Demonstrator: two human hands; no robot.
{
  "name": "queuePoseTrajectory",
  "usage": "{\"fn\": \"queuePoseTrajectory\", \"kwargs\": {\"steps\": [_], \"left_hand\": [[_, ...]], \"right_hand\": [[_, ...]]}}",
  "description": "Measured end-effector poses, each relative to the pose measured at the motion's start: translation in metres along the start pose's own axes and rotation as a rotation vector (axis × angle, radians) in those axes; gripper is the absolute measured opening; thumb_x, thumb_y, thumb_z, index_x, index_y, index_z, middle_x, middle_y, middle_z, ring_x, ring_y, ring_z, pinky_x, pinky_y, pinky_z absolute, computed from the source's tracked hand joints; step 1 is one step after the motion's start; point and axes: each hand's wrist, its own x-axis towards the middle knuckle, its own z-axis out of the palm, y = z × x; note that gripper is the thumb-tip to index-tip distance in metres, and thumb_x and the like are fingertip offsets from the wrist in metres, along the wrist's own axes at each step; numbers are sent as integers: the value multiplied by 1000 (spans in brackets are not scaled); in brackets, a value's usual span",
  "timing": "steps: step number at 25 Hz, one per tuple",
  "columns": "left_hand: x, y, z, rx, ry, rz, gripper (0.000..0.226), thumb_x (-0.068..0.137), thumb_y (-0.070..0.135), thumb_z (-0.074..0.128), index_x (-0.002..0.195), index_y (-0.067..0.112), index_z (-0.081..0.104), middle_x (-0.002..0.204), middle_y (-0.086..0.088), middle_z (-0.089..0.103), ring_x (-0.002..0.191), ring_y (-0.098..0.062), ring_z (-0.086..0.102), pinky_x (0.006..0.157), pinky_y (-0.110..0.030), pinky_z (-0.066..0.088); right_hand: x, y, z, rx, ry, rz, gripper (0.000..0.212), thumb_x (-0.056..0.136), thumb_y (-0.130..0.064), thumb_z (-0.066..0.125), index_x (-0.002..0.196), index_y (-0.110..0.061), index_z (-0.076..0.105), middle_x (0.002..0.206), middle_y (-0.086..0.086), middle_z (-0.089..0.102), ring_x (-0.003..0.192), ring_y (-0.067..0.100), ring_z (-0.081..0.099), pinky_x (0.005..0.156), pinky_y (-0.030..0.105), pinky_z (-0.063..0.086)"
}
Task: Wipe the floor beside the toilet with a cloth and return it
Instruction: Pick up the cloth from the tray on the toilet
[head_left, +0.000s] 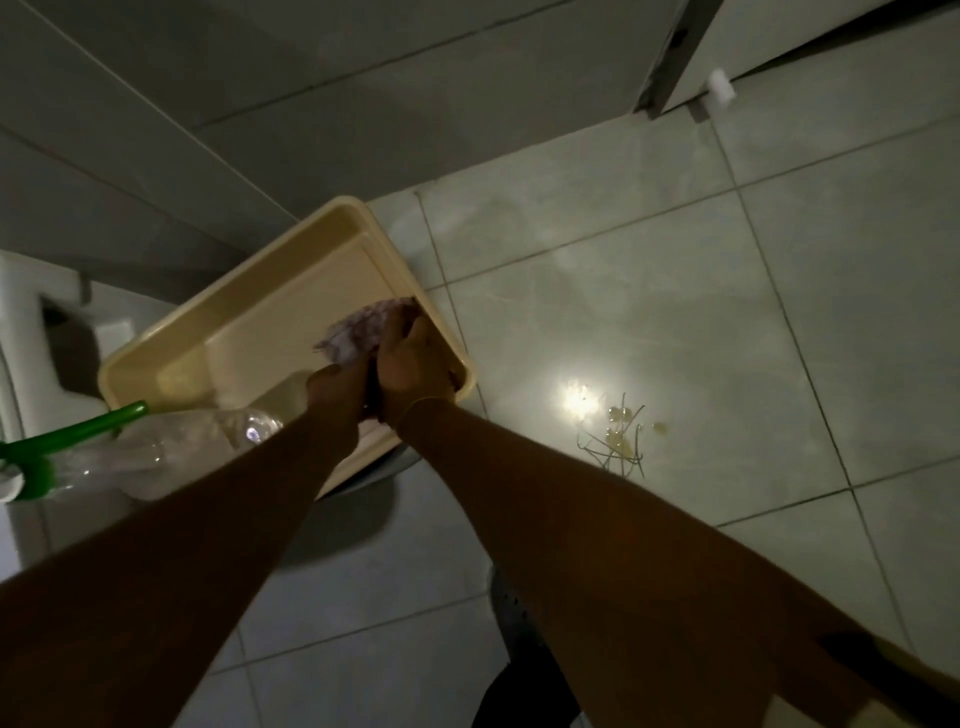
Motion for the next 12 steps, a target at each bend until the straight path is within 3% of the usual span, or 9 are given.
{"fn": "queuePoseTrajectory", "kwargs": {"steps": [2, 5, 8, 10, 12], "left_hand": [[-10, 10, -10, -4, 20, 77, 22, 100, 26, 64, 114, 10, 69, 101, -10, 75, 80, -21, 70, 49, -23, 56], [-50, 43, -15, 2, 30, 295, 31, 106, 30, 55, 126, 10, 67, 111, -9, 74, 84, -12, 71, 55, -17, 56], [-102, 62, -2, -80, -103, 430, 43, 109, 37, 51, 138, 7, 64, 115, -4, 75, 91, -11, 75, 66, -19, 61], [-135, 54, 23, -129, -261, 464, 35, 106, 31, 53, 125, 8, 71, 102, -6, 81, 85, -19, 80, 64, -33, 63], [-158, 30, 68, -122, -448, 443, 31, 105, 22, 52, 121, 12, 76, 111, -12, 82, 99, -28, 81, 76, -40, 66]], "right_hand": [[-8, -11, -13, 156, -121, -36, 61, 107, -26, 59, 159, -6, 36, 156, 28, 49, 138, 46, 55, 109, 56, 52], [-29, -17, -52, 412, -57, -90, 88, 85, -20, 86, 157, -13, 38, 149, 22, 56, 134, 39, 60, 103, 55, 60], [-57, 6, -102, 723, 66, -105, 81, 75, -28, 77, 149, -18, 48, 140, 13, 64, 120, 19, 61, 92, 39, 62], [-74, 44, -127, 982, 27, 24, 82, 79, -28, 74, 154, -22, 42, 142, 13, 64, 124, 27, 65, 100, 45, 60], [-86, 104, -146, 1163, 16, 132, 69, 92, -12, 75, 153, -15, 43, 121, 11, 74, 111, 31, 74, 90, 36, 64]]}}
